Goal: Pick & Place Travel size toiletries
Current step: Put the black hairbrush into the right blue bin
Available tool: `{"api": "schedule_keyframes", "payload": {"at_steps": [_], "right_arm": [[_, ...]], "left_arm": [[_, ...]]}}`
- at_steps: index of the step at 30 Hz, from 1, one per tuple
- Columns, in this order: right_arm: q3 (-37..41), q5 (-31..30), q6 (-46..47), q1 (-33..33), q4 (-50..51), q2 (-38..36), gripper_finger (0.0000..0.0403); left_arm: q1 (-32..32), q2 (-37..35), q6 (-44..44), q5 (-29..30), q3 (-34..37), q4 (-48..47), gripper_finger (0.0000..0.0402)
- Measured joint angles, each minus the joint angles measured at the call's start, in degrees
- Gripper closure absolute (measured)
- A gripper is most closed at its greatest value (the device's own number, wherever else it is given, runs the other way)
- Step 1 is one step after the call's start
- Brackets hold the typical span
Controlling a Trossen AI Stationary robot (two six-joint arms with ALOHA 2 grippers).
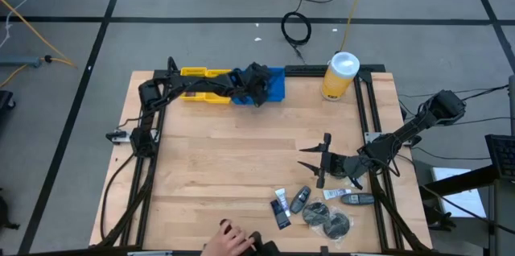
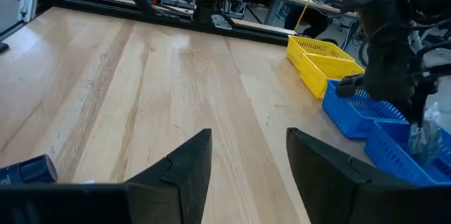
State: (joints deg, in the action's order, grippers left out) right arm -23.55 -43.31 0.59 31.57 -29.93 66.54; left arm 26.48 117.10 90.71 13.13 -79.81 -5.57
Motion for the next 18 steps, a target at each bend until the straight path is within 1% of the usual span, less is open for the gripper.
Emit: {"api": "schedule_keyframes", "payload": {"at_steps": [6,10,13,15,18], "right_arm": [[0.00,-0.04,-0.14,0.00,-0.02,0.00,0.0227],[0.00,-0.04,-0.16,-0.02,-0.02,0.00,0.0227],[0.00,-0.05,-0.16,0.00,-0.02,0.00,0.0227],[0.00,-0.07,-0.17,0.00,-0.02,0.00,0.0227],[0.00,-0.09,-0.18,-0.02,-0.02,0.00,0.0227]], "left_arm": [[-0.79,0.02,0.47,-3.10,-0.02,5.65,0.0371],[-0.32,0.02,-3.18,-4.55,-0.04,5.73,0.0346],[0.73,0.06,-7.74,-4.01,-0.03,3.53,0.0320],[1.02,0.01,-11.61,-2.99,-0.02,4.62,0.0295],[0.47,-0.64,-14.75,0.79,-0.03,7.08,0.0247]]}}
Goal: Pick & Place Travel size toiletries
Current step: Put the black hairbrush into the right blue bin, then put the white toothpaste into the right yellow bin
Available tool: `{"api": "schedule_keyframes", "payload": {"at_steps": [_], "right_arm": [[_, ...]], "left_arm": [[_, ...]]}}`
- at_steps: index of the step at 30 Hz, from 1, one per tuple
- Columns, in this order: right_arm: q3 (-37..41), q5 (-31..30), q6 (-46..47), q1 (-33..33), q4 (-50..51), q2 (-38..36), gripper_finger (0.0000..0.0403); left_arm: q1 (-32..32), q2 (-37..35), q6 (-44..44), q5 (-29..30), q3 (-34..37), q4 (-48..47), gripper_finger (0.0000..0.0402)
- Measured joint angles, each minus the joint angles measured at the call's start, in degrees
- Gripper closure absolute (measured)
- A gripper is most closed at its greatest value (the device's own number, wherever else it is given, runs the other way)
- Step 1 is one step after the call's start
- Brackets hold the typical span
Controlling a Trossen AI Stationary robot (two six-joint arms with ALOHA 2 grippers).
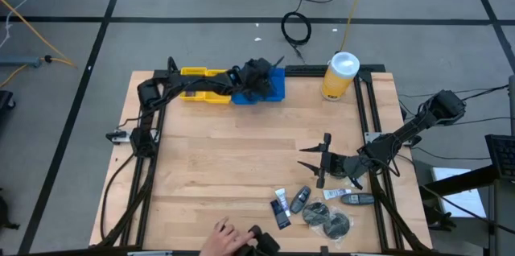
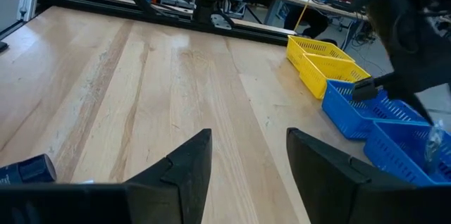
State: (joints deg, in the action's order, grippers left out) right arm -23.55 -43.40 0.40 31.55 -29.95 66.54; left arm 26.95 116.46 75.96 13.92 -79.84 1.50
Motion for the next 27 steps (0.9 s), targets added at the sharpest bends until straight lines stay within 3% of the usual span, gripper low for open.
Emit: {"api": "schedule_keyframes", "payload": {"at_steps": [6,10,16,19,23,27], "right_arm": [[0.00,-0.01,0.01,0.00,0.20,0.00,0.0227],[0.00,-0.02,0.37,0.00,0.57,0.00,0.0227],[-0.02,-0.02,0.41,0.00,0.61,0.00,0.0227],[-0.02,-0.02,0.31,-0.31,0.61,0.00,0.0227],[-0.02,-0.05,0.32,-0.85,1.39,-0.02,0.0227],[-0.02,-0.04,0.99,-1.26,3.74,-0.02,0.0227]], "left_arm": [[-1.10,-1.08,-2.56,9.68,-0.04,-2.60,0.0156],[-1.04,-1.14,-6.62,11.16,-0.08,-6.89,0.0155],[0.74,-1.00,-22.16,0.13,-0.06,-5.69,0.0241],[1.30,-1.00,-26.59,-0.96,-0.06,-4.97,0.0302],[0.85,-3.52,-33.79,2.93,0.14,-7.41,0.0381],[-2.07,-10.91,-44.10,0.03,-0.15,-9.95,0.0393]]}}
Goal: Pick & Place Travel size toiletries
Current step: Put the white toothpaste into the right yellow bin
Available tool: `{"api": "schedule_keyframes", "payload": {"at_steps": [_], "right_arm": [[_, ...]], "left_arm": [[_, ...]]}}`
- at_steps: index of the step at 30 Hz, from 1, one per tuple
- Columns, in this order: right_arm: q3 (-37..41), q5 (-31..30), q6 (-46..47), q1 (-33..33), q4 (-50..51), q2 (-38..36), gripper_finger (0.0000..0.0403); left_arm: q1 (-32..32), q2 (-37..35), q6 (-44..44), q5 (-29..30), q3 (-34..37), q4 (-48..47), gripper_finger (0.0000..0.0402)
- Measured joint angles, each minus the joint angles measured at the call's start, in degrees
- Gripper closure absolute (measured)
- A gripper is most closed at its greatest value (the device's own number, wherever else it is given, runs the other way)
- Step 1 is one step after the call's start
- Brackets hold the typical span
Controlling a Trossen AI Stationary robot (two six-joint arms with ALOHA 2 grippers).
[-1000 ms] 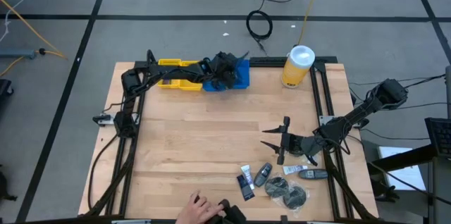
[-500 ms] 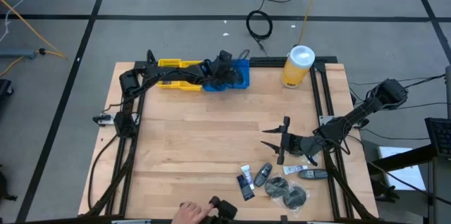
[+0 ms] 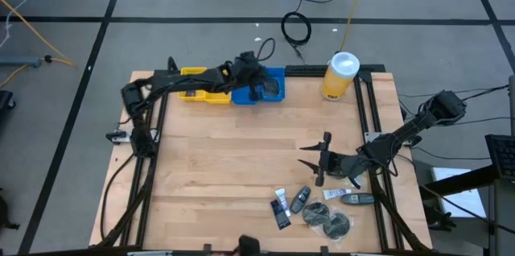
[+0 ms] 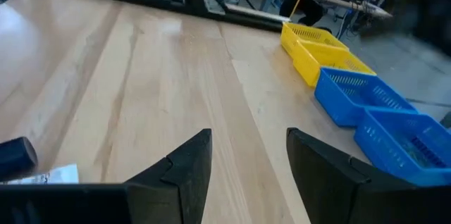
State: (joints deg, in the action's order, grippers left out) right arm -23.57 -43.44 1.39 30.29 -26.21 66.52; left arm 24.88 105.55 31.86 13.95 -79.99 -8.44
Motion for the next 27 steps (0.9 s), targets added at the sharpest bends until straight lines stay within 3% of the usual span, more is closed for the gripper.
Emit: {"api": "schedule_keyframes", "payload": {"at_steps": [4,8,12,16,18,27], "right_arm": [[-0.02,0.13,2.81,-0.08,3.93,0.00,0.0227],[-0.02,2.32,6.52,-0.14,8.02,0.00,0.0227],[0.00,13.10,6.80,-0.12,9.55,0.01,0.0227],[-0.02,29.87,10.29,-0.08,9.98,-0.12,0.0227],[-0.26,35.47,13.44,0.60,10.62,-0.25,0.0227],[-10.36,37.55,30.60,4.70,45.59,-0.24,0.0192]], "left_arm": [[-3.69,-5.93,-8.28,-8.56,2.20,-2.16,0.0399],[-10.47,-11.99,-13.01,-13.30,11.40,7.21,0.0400],[-19.21,-15.31,-17.80,-13.62,23.22,18.81,0.0397],[-28.14,-15.74,-24.59,-13.55,31.58,31.02,0.0397],[-32.00,-14.79,-26.35,-13.69,34.18,34.10,0.0397],[-41.08,-14.64,-26.22,-11.71,36.89,37.80,0.0396]]}}
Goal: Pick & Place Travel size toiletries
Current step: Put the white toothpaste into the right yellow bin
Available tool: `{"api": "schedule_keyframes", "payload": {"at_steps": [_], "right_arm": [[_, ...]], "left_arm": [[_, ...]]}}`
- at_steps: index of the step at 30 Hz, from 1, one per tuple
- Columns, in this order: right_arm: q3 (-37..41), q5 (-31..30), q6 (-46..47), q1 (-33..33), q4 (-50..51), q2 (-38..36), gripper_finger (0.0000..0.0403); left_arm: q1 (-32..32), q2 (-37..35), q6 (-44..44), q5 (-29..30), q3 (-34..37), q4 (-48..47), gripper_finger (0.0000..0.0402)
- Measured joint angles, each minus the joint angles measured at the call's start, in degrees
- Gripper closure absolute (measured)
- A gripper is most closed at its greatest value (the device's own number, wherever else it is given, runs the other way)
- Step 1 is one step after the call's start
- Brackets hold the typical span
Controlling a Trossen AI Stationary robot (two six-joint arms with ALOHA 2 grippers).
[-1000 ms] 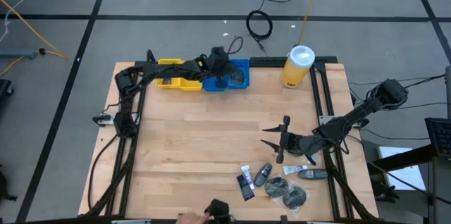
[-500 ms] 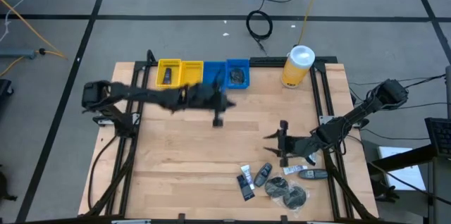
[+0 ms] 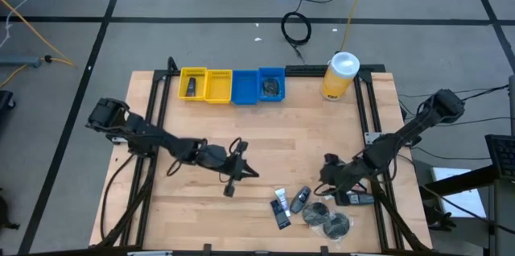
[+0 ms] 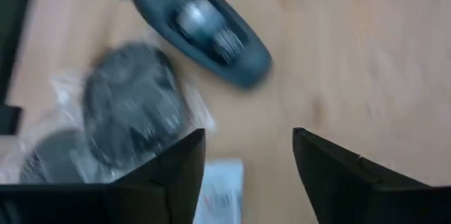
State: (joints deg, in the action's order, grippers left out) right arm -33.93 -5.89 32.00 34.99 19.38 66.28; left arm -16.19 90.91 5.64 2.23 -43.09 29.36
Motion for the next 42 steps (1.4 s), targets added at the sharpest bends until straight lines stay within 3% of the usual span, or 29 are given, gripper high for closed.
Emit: {"api": "schedule_keyframes", "payload": {"at_steps": [4,8,14,22,31,34,38,42], "right_arm": [[-2.54,0.09,5.72,1.42,11.66,-0.04,0.0166],[-2.05,0.02,6.25,3.65,16.06,0.00,0.0139],[2.16,0.09,6.21,5.35,11.64,0.00,0.0123],[7.40,1.19,5.05,6.53,-1.54,-0.04,0.0147],[8.26,-18.47,1.94,6.66,-3.99,-0.16,0.0163],[8.00,-14.37,-0.72,6.73,-5.27,-1.59,0.0163],[7.30,-3.05,2.06,6.74,-6.78,-4.15,0.0165],[8.05,0.79,6.13,7.11,-6.87,-4.06,0.0168]], "left_arm": [[-0.08,-0.08,-0.99,3.49,-0.02,0.41,0.0396],[0.58,-0.08,-1.98,4.43,-0.02,-1.08,0.0396],[1.63,-0.08,-3.27,4.44,-0.02,-1.26,0.0396],[1.78,-0.08,-3.01,4.42,-0.02,-1.26,0.0396],[1.87,-0.06,-3.23,5.33,-0.02,-1.26,0.0396],[1.93,-0.05,-3.27,5.34,-0.02,-1.26,0.0396],[1.93,-0.04,-3.28,5.34,-0.02,-1.26,0.0396],[1.93,-0.02,-3.32,5.36,-0.04,-1.26,0.0396]]}}
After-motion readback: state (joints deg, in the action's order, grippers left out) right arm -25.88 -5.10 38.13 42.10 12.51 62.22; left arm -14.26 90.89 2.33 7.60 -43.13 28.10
